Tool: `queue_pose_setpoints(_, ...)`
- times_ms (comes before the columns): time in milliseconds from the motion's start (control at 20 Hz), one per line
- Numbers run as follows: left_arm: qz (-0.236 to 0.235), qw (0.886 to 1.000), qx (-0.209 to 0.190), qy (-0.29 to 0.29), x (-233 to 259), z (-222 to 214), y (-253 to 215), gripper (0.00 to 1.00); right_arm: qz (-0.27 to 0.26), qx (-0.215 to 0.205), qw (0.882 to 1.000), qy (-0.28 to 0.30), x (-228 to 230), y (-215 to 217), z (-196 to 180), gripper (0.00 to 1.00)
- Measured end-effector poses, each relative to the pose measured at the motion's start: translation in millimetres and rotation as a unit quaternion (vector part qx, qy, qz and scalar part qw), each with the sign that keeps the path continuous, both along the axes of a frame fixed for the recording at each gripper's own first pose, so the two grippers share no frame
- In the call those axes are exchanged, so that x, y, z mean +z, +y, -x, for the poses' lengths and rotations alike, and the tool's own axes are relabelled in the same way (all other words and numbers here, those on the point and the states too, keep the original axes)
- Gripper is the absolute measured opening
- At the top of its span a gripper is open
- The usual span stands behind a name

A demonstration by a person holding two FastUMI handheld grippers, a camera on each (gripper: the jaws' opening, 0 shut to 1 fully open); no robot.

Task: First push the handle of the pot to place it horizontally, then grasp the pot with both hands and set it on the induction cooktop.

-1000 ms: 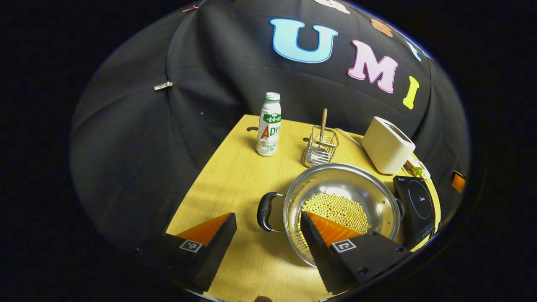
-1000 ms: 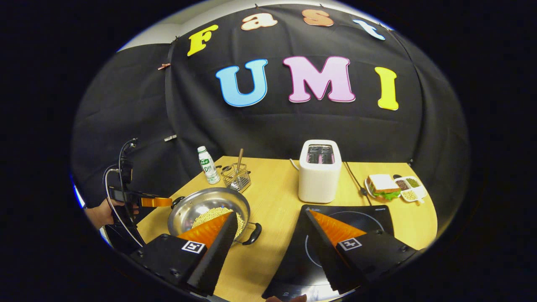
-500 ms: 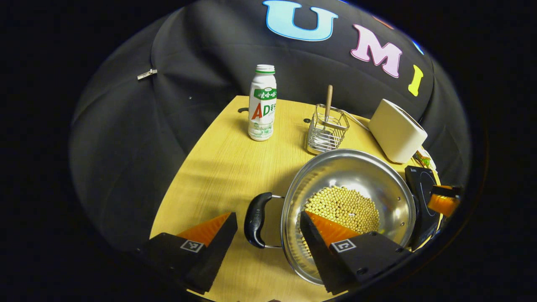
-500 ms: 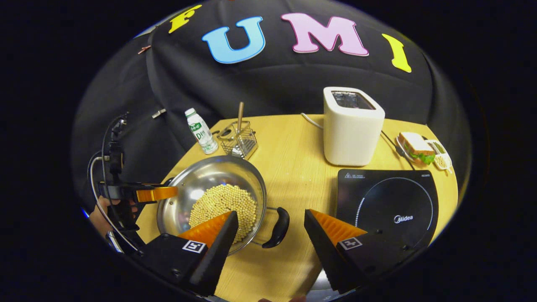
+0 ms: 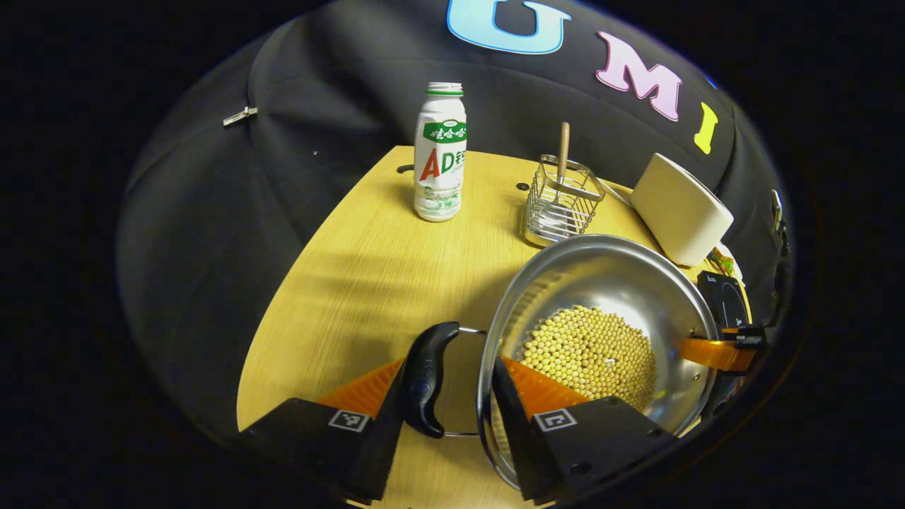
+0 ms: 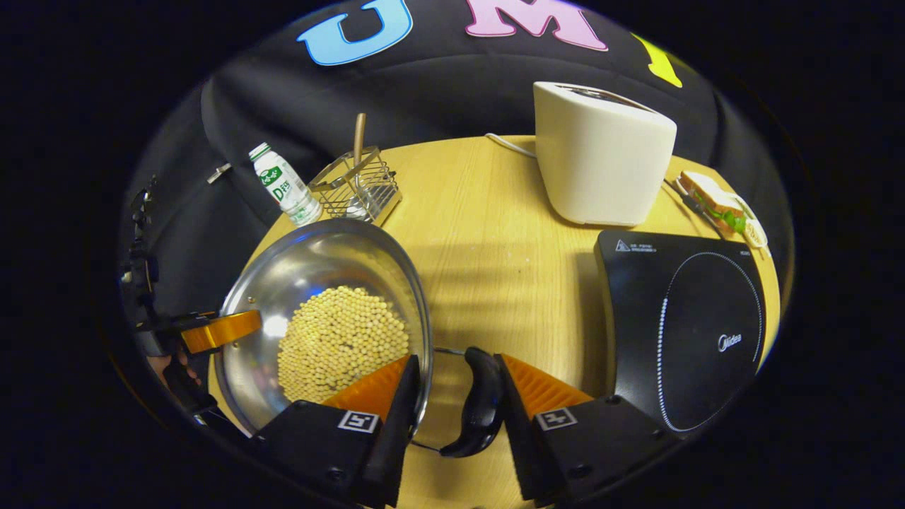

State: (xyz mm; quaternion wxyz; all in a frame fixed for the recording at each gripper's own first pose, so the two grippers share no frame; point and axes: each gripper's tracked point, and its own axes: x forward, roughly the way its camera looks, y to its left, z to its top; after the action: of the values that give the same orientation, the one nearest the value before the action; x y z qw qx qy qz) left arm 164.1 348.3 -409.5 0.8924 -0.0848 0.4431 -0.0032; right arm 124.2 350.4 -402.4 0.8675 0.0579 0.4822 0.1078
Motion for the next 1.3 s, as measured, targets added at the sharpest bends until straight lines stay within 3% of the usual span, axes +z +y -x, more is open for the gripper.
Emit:
queue_pose_setpoints(200, 0.014, 1.0, 0.005, 0.013, 1.3, 14.8, -8.3, 0.59, 0.022, 0.002, 1.0, -0.002, 6.5, -4.5, -0.5, 0.54)
queue_pose_setpoints(500, 0.003, 1.0, 0.017, -0.005, 52.5, 40.6, -37.6, 0.57, 0.016, 0.012, 1.0, -0.003, 52.0, -43.7, 24.8, 0.54)
queue_pose_setpoints(650, 0.004, 1.0, 0.009, 0.001, 77.1, 60.5, -66.9, 0.57, 0.015, 0.009, 1.0, 0.001, 74.5, -75.6, 40.3, 0.5)
queue_pose_setpoints(750, 0.002, 1.0, -0.001, 0.0, 92.6, 70.2, -88.4, 0.57, 0.014, 0.003, 1.0, 0.003, 87.7, -100.6, 51.1, 0.54)
queue_pose_setpoints(1300, 0.015, 0.999, -0.042, -0.013, 135.0, 84.7, -208.8, 0.57, 0.027, -0.029, 0.999, -0.035, 128.6, -225.5, 68.8, 0.54)
